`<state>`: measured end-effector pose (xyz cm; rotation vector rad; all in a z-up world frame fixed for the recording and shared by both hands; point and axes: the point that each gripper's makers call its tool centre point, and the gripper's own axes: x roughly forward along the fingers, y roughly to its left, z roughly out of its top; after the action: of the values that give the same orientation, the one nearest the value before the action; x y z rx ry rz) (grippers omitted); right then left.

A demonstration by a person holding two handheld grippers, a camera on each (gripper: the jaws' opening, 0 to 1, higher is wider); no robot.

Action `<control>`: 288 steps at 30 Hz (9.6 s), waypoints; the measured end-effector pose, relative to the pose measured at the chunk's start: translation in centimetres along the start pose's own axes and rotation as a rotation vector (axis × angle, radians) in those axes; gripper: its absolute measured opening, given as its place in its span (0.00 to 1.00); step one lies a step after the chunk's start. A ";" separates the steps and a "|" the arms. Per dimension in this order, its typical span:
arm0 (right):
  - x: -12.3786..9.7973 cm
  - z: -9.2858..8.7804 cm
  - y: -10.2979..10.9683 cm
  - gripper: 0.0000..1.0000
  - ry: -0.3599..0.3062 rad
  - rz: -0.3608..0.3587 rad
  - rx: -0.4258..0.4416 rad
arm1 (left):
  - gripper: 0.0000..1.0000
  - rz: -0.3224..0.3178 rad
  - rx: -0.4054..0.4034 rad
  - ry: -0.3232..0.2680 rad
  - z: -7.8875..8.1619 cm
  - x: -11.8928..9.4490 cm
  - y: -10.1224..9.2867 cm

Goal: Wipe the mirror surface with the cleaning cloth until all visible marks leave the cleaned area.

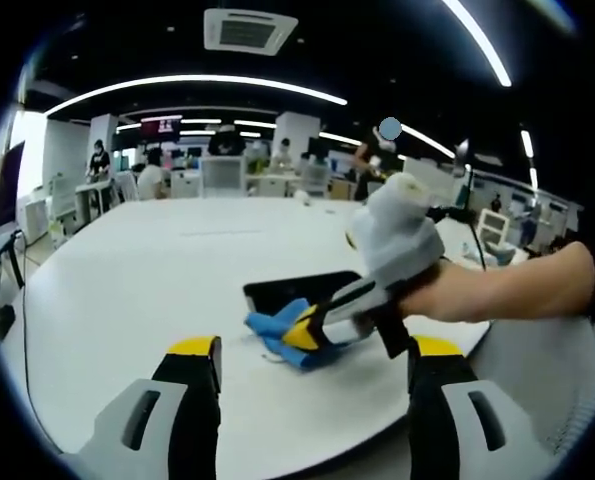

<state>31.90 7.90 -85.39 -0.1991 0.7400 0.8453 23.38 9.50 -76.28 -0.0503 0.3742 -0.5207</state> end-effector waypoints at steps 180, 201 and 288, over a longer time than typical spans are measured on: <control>-2.4 -1.3 -4.3 0.00 -0.075 -0.030 0.179 | 0.71 0.026 -0.018 -0.013 0.1 -0.2 0.8; -2.5 -1.7 -3.9 0.00 -0.054 -0.058 0.043 | 0.69 0.039 -0.017 -0.034 0.3 -0.5 0.5; -5.7 -4.1 -5.9 0.00 0.037 -0.092 0.084 | 0.84 0.028 -0.022 -0.026 0.2 -0.2 0.5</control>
<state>31.69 -1.20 -85.33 -0.1726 0.7939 0.7228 23.53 10.08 -76.09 -0.0731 0.3548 -0.4879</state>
